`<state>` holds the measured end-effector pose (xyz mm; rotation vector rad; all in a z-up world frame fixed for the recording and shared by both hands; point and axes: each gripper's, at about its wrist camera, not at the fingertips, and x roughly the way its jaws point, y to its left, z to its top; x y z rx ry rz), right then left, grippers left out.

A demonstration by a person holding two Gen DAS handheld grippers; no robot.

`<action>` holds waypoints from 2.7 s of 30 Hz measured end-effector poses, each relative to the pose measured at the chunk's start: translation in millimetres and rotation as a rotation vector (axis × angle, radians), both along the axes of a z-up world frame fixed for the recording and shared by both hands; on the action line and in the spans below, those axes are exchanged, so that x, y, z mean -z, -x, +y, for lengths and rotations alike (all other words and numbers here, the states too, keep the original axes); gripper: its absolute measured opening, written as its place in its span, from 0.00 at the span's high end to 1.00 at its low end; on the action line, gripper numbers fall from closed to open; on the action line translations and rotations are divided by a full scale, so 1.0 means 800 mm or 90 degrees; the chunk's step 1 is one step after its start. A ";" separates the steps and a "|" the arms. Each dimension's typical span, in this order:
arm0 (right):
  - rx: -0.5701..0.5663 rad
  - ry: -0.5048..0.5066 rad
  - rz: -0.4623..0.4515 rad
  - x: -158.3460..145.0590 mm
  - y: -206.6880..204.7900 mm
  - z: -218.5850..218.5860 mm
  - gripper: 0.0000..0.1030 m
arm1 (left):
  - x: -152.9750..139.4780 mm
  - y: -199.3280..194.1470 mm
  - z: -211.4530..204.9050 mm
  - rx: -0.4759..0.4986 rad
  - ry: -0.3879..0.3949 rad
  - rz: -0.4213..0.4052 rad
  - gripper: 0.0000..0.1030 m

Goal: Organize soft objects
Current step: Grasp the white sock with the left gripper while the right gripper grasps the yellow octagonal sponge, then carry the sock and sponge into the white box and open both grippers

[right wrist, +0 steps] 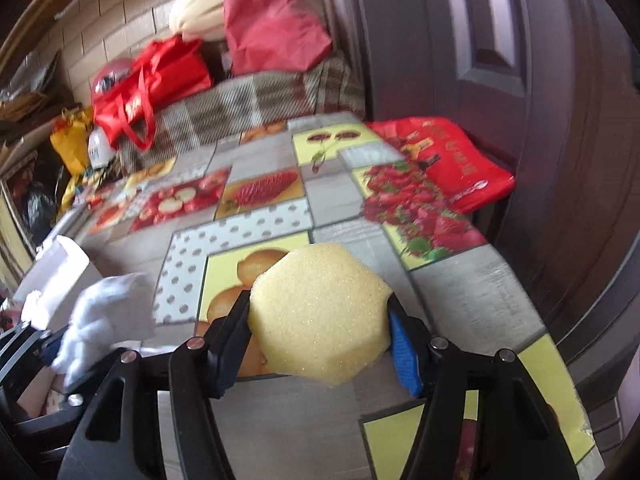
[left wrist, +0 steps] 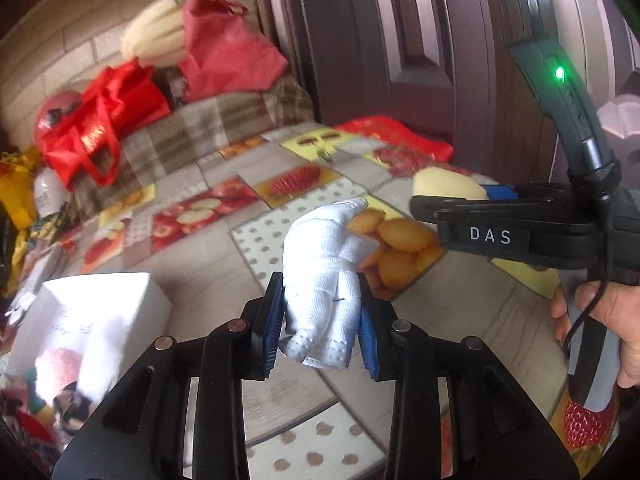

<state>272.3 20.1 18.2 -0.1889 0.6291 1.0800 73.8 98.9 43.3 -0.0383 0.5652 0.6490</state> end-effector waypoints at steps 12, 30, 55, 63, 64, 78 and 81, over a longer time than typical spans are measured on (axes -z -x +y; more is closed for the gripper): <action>0.024 -0.127 -0.135 -0.028 0.054 -0.046 0.39 | -0.013 0.095 -0.023 -0.010 -0.007 -0.082 0.69; -0.095 -0.144 -0.169 -0.028 0.167 -0.049 0.39 | -0.014 0.173 -0.028 -0.064 -0.001 -0.128 0.69; -0.211 -0.140 -0.179 -0.023 0.272 -0.005 0.39 | -0.008 0.297 0.011 -0.194 -0.028 -0.137 0.68; -0.245 -0.140 -0.178 -0.023 0.303 0.022 0.39 | -0.002 0.354 0.054 -0.296 -0.010 -0.146 0.68; -0.253 -0.139 -0.177 -0.023 0.310 0.027 0.39 | -0.001 0.364 0.063 -0.318 -0.004 -0.148 0.68; -0.332 -0.128 -0.201 -0.020 0.378 0.076 0.39 | 0.016 0.420 0.141 -0.468 0.079 -0.161 0.68; -0.338 -0.120 -0.205 -0.019 0.386 0.087 0.39 | 0.015 0.413 0.143 -0.465 0.070 -0.147 0.68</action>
